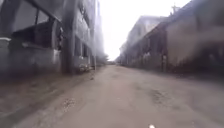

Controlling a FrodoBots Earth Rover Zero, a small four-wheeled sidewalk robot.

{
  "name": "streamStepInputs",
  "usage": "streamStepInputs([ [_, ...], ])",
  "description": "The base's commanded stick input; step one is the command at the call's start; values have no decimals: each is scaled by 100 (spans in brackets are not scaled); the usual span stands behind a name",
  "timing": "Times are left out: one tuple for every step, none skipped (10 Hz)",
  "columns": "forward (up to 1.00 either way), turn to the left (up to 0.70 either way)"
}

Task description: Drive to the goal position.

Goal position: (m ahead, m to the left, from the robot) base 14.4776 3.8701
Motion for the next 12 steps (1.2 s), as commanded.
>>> streamStepInputs([
  [100, 0],
  [100, 0],
  [100, 0],
  [100, 0],
  [100, 0],
  [100, 0],
  [100, 0],
  [100, 0],
  [100, 0],
  [100, 0],
  [100, 0],
  [100, 0],
])
